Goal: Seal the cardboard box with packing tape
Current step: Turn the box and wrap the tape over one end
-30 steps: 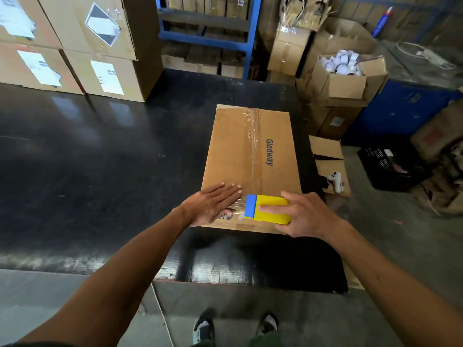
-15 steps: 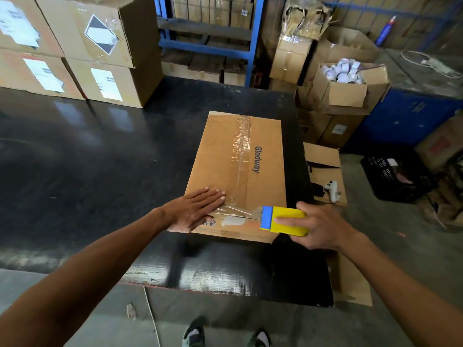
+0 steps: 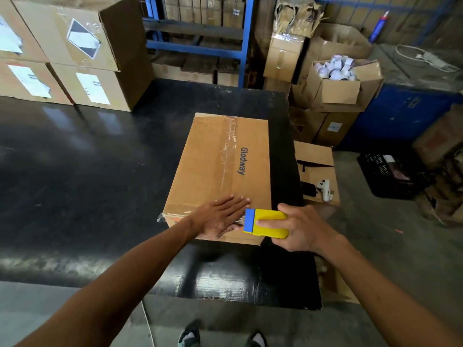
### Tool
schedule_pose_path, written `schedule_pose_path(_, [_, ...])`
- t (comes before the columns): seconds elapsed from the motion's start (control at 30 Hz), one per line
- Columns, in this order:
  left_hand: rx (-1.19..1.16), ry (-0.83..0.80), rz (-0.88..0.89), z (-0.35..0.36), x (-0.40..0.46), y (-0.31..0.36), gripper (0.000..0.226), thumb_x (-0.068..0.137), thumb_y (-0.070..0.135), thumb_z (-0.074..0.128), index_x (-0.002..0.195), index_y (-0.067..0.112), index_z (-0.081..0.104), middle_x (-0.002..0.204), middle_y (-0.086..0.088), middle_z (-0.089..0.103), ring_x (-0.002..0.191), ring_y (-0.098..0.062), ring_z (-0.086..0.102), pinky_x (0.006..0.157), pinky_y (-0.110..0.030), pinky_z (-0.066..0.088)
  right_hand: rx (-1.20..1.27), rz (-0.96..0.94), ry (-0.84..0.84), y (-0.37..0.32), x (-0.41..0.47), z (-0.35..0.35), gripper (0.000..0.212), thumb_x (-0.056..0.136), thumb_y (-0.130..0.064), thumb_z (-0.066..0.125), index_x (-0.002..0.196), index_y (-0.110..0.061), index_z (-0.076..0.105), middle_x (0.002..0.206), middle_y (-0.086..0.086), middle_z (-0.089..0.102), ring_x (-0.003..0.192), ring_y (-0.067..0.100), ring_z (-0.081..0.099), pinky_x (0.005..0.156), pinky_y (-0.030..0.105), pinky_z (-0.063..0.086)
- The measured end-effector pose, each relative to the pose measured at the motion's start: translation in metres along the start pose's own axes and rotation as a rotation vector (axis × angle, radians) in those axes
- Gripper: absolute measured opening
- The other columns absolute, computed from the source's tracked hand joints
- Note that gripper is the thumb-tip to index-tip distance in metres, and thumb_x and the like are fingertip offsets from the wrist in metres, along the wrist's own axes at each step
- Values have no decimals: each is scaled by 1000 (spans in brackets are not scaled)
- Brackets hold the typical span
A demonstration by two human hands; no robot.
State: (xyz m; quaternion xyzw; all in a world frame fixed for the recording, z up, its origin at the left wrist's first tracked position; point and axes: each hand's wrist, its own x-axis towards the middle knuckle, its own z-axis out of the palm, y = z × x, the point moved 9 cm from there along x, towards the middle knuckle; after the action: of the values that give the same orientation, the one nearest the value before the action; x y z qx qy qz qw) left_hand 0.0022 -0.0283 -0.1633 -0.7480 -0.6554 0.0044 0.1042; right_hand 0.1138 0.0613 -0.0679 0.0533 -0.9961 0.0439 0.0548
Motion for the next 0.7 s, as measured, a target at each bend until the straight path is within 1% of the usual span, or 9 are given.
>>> schedule_pose_path(0.07, [-16,-1,-6,1,0,-1,64,105,44,39,152,1,32,161,-14,27,150,-26,21,121,-42,19,4,-1,-6,0,-1,1,45,73,-55,55,115,-46,69,76,-3,52,48,14,41,41,21,32])
schedule_pose_path(0.23, [-35,-39,-16,4,-3,-3,64,106,45,32,154,3,25,163,-13,19,152,-24,15,122,-43,20,7,-16,-51,6,-6,1,48,76,-57,52,122,-48,62,78,-3,50,52,10,35,43,22,28])
schedule_pose_path(0.33, [-24,-46,-14,4,-2,-4,65,107,45,31,156,4,20,164,-13,18,152,-24,13,122,-42,18,7,-8,-41,30,-29,-7,49,75,-55,57,124,-48,59,80,-1,52,52,15,45,42,24,34])
schedule_pose_path(0.37, [-17,-48,-14,4,-2,-4,66,107,46,30,156,4,19,164,-13,17,152,-24,12,123,-41,17,0,-8,-35,41,-41,-11,51,75,-54,60,125,-48,56,81,0,52,53,16,48,43,23,34])
schedule_pose_path(0.43, [-12,-48,-16,5,-2,-3,66,107,46,29,156,4,18,164,-12,16,152,-23,11,122,-40,15,-20,-17,-41,59,-63,-14,57,72,-50,69,127,-47,53,81,1,54,56,16,50,49,22,28])
schedule_pose_path(0.5, [-11,-53,-16,4,-1,-3,66,107,46,29,156,4,17,164,-12,15,153,-23,10,123,-40,14,-38,-21,-49,69,-75,-10,59,70,-50,70,127,-45,54,82,2,57,59,16,53,52,21,27])
schedule_pose_path(0.57, [-10,-50,-14,2,-1,-2,66,107,46,30,156,4,18,164,-13,16,152,-23,11,123,-40,14,-45,-18,-70,71,-73,3,55,75,-51,62,129,-44,54,86,4,57,62,18,54,48,22,34])
schedule_pose_path(0.63, [-20,-41,-11,-1,0,-1,66,106,45,32,156,3,20,163,-13,18,152,-24,13,123,-40,16,-38,2,-82,69,-66,18,52,76,-50,57,127,-43,57,88,5,56,62,20,55,44,28,43])
schedule_pose_path(0.7, [-22,-28,-15,-3,0,0,65,106,44,33,155,3,22,163,-14,19,152,-24,15,122,-41,18,-41,18,-75,62,-59,25,48,75,-47,56,121,-39,64,87,6,56,59,20,55,40,29,43])
